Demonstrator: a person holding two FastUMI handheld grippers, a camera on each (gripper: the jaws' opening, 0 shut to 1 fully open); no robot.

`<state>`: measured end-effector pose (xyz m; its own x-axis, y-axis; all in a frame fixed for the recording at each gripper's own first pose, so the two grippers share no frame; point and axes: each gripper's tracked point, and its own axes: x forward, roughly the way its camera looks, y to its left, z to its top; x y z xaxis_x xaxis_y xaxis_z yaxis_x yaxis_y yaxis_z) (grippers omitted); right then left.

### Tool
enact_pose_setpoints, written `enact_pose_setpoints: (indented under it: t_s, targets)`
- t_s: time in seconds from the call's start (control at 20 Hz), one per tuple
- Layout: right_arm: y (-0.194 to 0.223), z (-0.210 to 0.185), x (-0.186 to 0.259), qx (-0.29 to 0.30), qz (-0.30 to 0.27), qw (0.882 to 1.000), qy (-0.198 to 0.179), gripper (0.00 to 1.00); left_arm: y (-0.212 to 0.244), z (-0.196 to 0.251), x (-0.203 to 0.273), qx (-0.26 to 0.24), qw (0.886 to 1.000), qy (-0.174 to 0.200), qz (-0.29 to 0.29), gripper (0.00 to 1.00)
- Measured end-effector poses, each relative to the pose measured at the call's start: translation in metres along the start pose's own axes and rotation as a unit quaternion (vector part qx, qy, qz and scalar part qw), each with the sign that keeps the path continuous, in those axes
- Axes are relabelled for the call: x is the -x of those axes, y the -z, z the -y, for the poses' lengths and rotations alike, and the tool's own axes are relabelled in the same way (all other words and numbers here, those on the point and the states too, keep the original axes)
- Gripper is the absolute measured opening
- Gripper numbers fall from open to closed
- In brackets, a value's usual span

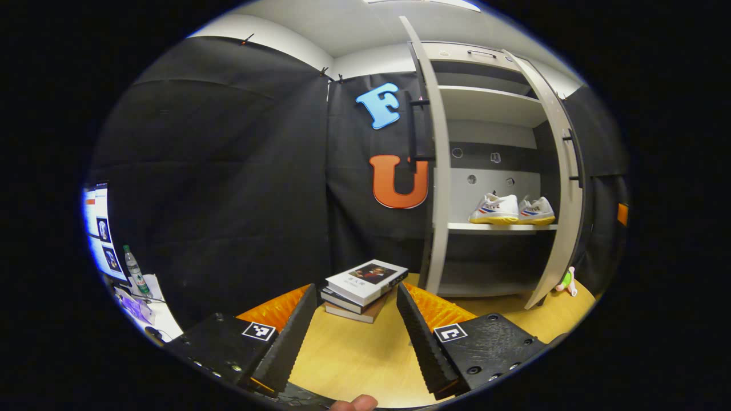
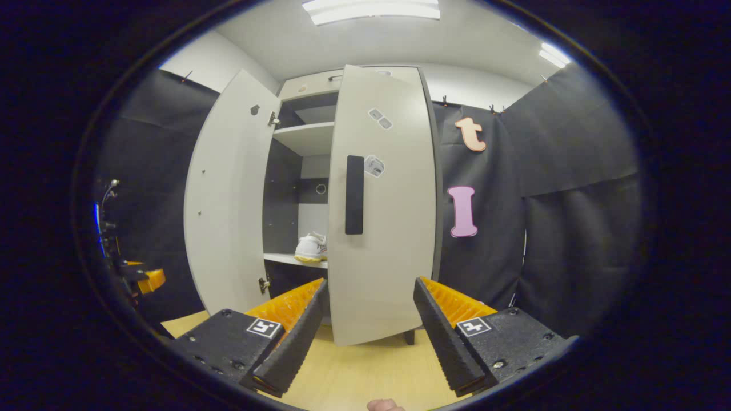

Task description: Grab one shoe with the right hand and put it into the shoe cabinet, grab the other shoe with the left hand and put it into the shoe cabinet; then close the right door with the right hand and the left door with the left hand.

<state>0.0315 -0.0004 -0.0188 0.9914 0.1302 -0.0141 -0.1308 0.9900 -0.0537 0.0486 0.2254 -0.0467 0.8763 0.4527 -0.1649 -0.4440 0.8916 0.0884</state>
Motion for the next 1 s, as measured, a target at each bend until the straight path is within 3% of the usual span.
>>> enact_pose_setpoints:
  t_s: [0.25,0.45,0.6,0.7,0.75,0.8,1.0]
  targets:
    - [0.024,-0.01,0.007,-0.013,-0.033,0.999,-0.011,0.97,-0.066,-0.011,-0.076,0.017,0.999,0.012,0.034,0.86]
    - [0.029,0.005,0.009,-0.006,-0.038,0.999,0.012,0.94,-0.108,-0.014,-0.11,-0.003,0.998,0.004,0.059,0.86]
    - [0.034,0.012,0.01,-0.007,-0.043,0.999,0.023,0.97,-0.129,0.002,-0.116,-0.022,0.997,0.023,0.069,0.86]
    - [0.036,0.017,0.008,-0.007,-0.045,0.999,0.029,0.94,-0.136,0.009,-0.118,-0.035,0.996,0.024,0.081,0.86]
    - [0.036,0.02,0.009,-0.007,-0.044,0.998,0.032,0.97,-0.137,0.008,-0.118,-0.04,0.995,0.02,0.085,0.72]
    - [0.036,0.021,0.008,-0.008,-0.043,0.998,0.033,0.97,-0.137,0.008,-0.118,-0.033,0.996,0.019,0.084,0.81]
    - [0.036,0.023,0.004,-0.012,-0.041,0.998,0.036,0.97,-0.129,0.013,-0.114,0.011,0.997,0.025,0.067,0.82]
